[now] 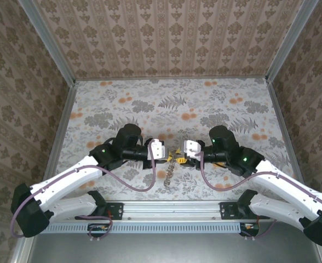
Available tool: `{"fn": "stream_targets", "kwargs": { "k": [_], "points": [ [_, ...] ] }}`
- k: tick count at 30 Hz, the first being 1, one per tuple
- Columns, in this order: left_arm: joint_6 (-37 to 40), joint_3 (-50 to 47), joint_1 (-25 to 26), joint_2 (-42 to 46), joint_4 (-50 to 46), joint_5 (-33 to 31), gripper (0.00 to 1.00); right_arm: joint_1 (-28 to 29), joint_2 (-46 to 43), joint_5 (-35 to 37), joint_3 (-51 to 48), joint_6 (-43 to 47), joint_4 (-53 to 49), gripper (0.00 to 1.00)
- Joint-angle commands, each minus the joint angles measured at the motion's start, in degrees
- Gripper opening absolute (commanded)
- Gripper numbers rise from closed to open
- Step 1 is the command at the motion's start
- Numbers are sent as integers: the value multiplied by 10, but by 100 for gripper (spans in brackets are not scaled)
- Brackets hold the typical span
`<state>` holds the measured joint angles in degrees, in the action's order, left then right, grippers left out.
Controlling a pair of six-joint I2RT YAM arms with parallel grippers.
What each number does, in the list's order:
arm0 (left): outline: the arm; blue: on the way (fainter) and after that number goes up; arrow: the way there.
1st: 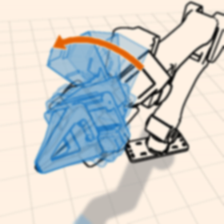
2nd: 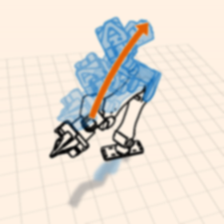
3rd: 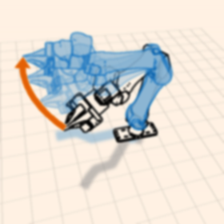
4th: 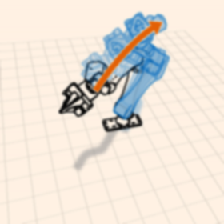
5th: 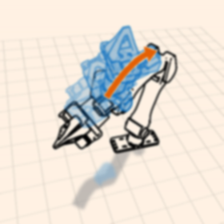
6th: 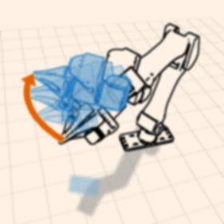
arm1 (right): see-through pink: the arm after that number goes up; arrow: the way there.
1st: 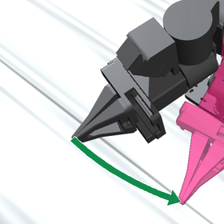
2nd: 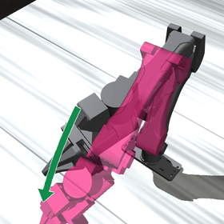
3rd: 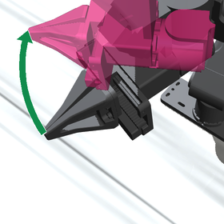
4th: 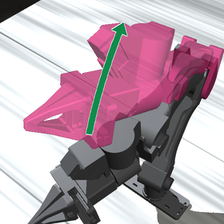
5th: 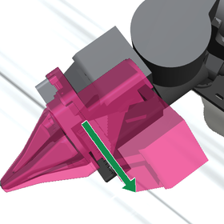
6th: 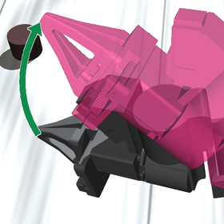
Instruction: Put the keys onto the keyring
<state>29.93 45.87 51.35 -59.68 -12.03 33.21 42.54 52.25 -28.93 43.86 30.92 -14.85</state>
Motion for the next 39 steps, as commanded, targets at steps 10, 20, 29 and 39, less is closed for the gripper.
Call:
{"fn": "stream_targets", "kwargs": {
  "k": [10,20,29,39],
  "points": [
    [-30,0,4,2,62,25,0,17,-7,25,-26,-31,61,20],
    [-30,-3,4,2,64,23,0,18,-8,74,-30,-44,65,16],
    [-59,-16,4,19,71,1,27,15,-34,53,-64,-84,150,0],
    [-29,-6,-6,130,-54,-11,34,-26,-58,-52,-131,-246,370,0]
  ]
}}
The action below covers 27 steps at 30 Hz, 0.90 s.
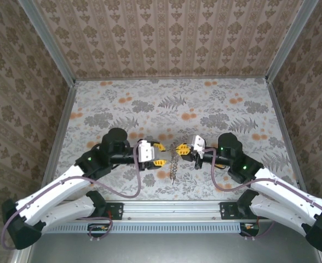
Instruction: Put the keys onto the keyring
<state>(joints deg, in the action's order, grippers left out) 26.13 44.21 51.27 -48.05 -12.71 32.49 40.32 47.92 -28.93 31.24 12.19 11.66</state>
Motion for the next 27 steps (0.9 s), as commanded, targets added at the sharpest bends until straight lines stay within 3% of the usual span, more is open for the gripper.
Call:
{"fn": "stream_targets", "kwargs": {
  "k": [1,14,22,27],
  "points": [
    [9,8,-6,13,-47,-7,32,-4,-13,-60,-6,-59,106,0],
    [16,22,-7,-70,26,25,35,-4,9,-108,0,-62,119,0],
    [3,22,-16,-58,55,34,37,-4,10,-112,-1,-36,84,0],
    [-8,14,-33,-47,60,39,30,-3,10,-111,-2,-24,72,0]
  ]
}}
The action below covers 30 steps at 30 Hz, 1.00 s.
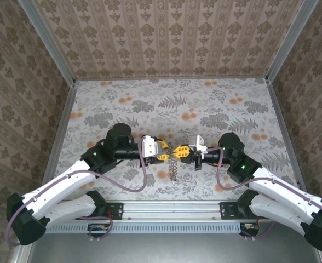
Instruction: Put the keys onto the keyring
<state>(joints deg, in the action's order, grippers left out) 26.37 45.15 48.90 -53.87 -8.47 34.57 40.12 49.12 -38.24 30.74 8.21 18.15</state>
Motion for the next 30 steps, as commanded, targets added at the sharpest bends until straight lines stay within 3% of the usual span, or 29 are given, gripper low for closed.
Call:
{"fn": "stream_targets", "kwargs": {
  "k": [1,8,13,17,30],
  "points": [
    [-11,6,-10,11,18,19,29,-2,-2,-18,3,19,5,0],
    [-9,23,-14,-16,8,18,19,-1,-6,-22,3,23,0,0],
    [-34,44,-15,-55,2,-28,20,-1,-9,-21,2,28,-6,0],
    [-68,63,-16,-75,-15,-43,28,-1,-15,-5,-5,22,1,0],
    [-16,5,-30,23,-80,71,35,-4,-11,3,-13,-2,35,0]
  ]
}}
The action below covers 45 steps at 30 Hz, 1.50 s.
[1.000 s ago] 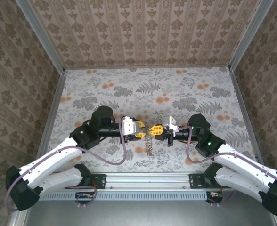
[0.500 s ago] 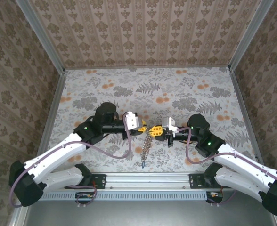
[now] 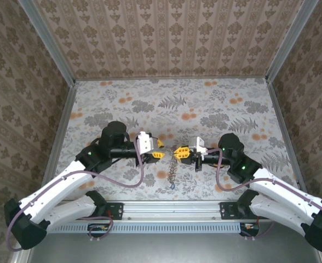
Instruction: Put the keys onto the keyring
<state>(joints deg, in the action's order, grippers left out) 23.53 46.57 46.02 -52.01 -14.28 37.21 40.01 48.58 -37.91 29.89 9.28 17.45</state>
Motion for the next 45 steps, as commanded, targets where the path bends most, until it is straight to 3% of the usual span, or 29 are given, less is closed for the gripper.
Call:
{"fn": "stream_targets", "kwargs": {
  "k": [1,9,15,22,29,38,39,41,45],
  "points": [
    [5,-16,1,3,-3,49,37,-3,-3,-2,-5,-16,47,0],
    [-20,-17,15,-22,78,33,38,-3,6,-15,-3,-22,58,0],
    [-12,7,24,-54,77,52,32,-3,10,-9,-4,-25,60,0],
    [-10,19,29,-92,79,102,18,-3,16,-11,-6,-37,75,0],
    [6,22,30,-75,66,88,0,-2,4,-6,-2,-12,33,0],
    [-13,30,30,-49,56,50,0,-3,-17,14,2,37,-54,0],
    [-17,27,32,-46,61,50,2,-3,-16,16,0,33,-49,0],
    [-18,21,34,-42,69,50,27,-3,-14,20,-5,20,-25,0],
    [-14,14,37,-42,73,54,27,-3,-4,20,-11,2,7,0]
  ]
}}
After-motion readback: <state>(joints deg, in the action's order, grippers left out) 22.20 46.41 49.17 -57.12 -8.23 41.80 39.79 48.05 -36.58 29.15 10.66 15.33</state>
